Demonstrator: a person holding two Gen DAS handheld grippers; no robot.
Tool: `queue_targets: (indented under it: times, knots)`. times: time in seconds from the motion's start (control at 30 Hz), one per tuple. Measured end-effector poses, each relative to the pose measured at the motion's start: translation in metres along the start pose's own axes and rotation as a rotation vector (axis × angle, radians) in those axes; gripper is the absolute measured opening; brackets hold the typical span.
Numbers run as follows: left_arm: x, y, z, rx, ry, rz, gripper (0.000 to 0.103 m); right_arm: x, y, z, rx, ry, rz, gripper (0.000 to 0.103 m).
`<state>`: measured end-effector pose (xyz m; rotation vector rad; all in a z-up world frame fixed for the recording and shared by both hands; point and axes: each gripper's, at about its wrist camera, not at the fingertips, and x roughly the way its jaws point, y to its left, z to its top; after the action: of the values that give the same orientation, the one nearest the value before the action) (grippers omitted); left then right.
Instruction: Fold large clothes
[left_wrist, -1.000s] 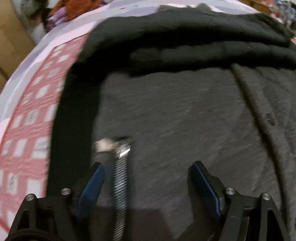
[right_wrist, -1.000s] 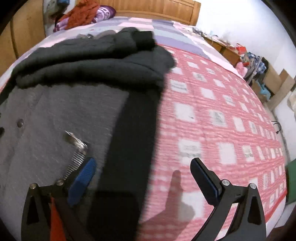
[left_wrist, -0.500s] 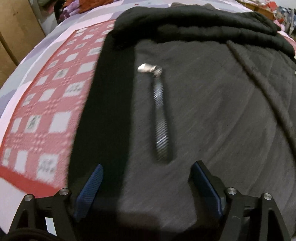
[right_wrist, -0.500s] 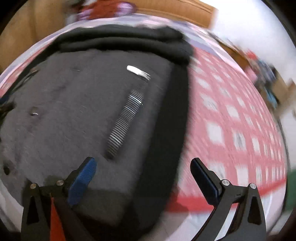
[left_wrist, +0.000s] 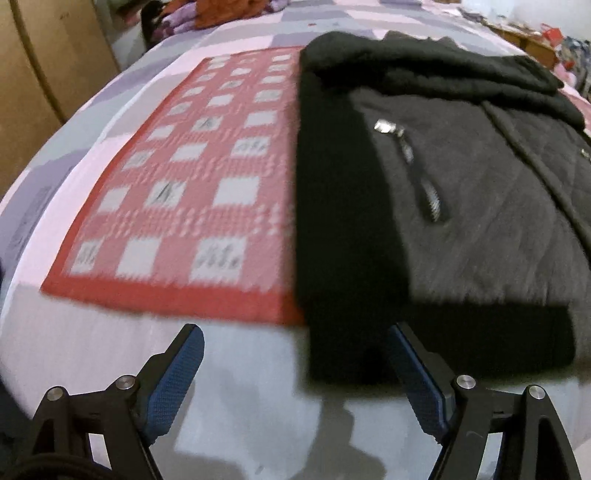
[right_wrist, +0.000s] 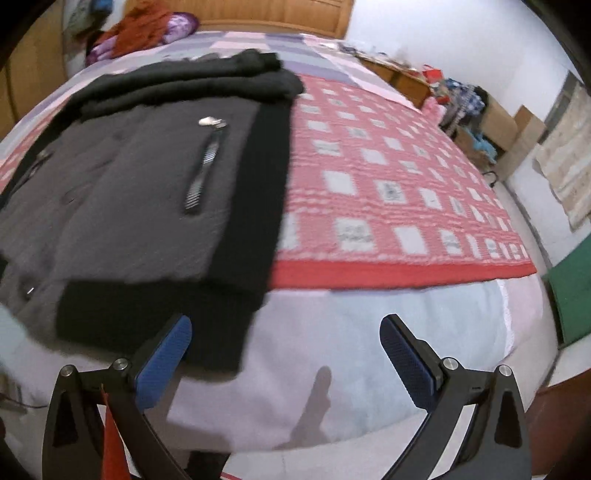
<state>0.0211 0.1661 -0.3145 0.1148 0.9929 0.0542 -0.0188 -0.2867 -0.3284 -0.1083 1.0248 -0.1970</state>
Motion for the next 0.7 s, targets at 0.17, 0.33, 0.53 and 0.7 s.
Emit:
queue_targets:
  times: [0.17, 0.33, 0.53, 0.7]
  knots:
    - [0.001, -0.006, -0.030, 0.090, 0.051, -0.017, 0.086, -0.002, 0.016, -0.009, -0.001, 0.031, 0.017, 0.102]
    - [0.010, -0.020, -0.033, 0.120, 0.050, -0.011, 0.086, 0.003, 0.022, -0.017, -0.007, 0.061, 0.023, 0.102]
    - [0.022, -0.011, 0.005, 0.022, -0.036, 0.054, 0.086, -0.001, 0.024, -0.014, -0.011, 0.046, 0.023, 0.102]
    - [0.016, 0.000, 0.027, -0.042, -0.108, 0.039, 0.086, -0.004, 0.025, -0.011, -0.007, 0.032, 0.014, 0.102]
